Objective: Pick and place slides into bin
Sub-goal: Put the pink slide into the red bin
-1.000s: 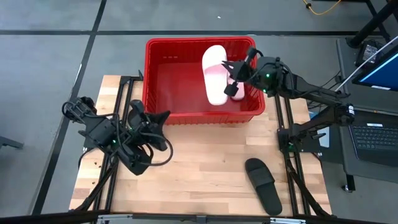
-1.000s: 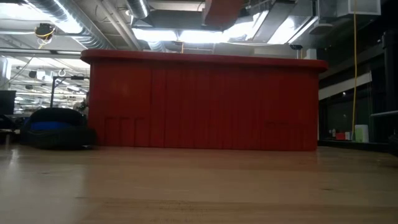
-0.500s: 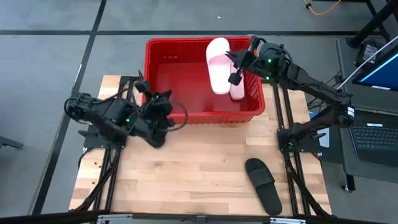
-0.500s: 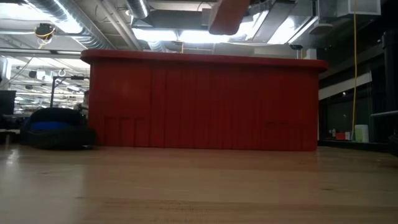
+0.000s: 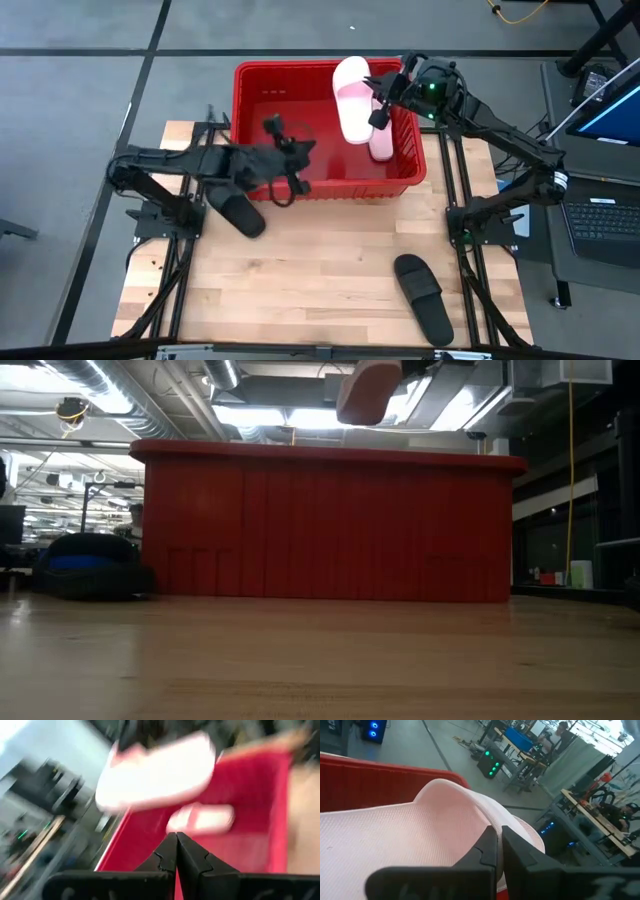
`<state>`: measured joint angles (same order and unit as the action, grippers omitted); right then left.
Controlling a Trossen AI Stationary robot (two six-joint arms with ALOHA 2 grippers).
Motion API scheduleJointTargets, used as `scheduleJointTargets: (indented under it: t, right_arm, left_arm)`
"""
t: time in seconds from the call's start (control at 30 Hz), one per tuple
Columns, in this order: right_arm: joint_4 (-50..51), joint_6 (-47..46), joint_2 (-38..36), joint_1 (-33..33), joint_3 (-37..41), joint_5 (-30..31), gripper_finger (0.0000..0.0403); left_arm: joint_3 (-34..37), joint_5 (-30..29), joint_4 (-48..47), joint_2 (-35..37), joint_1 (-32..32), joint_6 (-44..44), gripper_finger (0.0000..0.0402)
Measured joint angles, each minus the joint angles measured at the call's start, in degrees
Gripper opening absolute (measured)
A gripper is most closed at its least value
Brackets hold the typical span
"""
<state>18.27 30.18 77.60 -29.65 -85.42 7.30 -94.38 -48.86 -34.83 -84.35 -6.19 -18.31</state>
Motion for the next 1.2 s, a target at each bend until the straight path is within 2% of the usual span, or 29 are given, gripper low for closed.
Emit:
scheduleJointTargets:
  t: [0.07, 0.13, 0.3, 0.4, 0.53, 0.63, 0.83, 1.2]
  right_arm:
    - [-0.6, -0.1, 0.0, 0.1, 1.0, -0.1, 0.0013]
    - [-0.5, -0.1, 0.0, 0.1, 2.1, -0.2, 0.0013]
    - [-1.5, 0.2, 0.0, -0.3, 5.1, -0.1, 0.0013]
    - [-4.0, 0.5, 0.0, -0.5, 7.1, -0.1, 0.0013]
    - [-6.2, 0.2, 0.1, -1.2, 8.5, -1.4, 0.0013]
    - [-6.7, 0.0, 0.1, -1.4, 10.1, -1.4, 0.0013]
    - [-12.3, 0.3, 0.1, -1.7, 15.5, -1.5, 0.0013]
    - [-22.1, 0.3, 0.2, -2.9, 22.7, -1.5, 0.0013]
  left_arm:
    - [4.1, 5.5, 8.8, 2.7, 2.7, -4.2, 0.0001]
    - [8.4, 8.1, 13.4, 5.3, 5.5, -5.1, 0.0001]
    - [18.8, 12.8, 17.4, 12.0, 11.4, -4.1, 0.0001]
    - [24.7, 16.0, 22.3, 15.9, 14.4, -6.6, 0.0002]
    - [31.4, 23.9, 30.4, 20.1, 20.2, -8.9, 0.0002]
    - [34.9, 29.2, 32.6, 22.5, 24.2, -7.8, 0.0001]
    - [39.2, 31.0, 35.8, 23.5, 27.8, -9.0, 0.0001]
    - [39.5, 30.9, 36.3, 23.5, 30.3, -8.6, 0.0003]
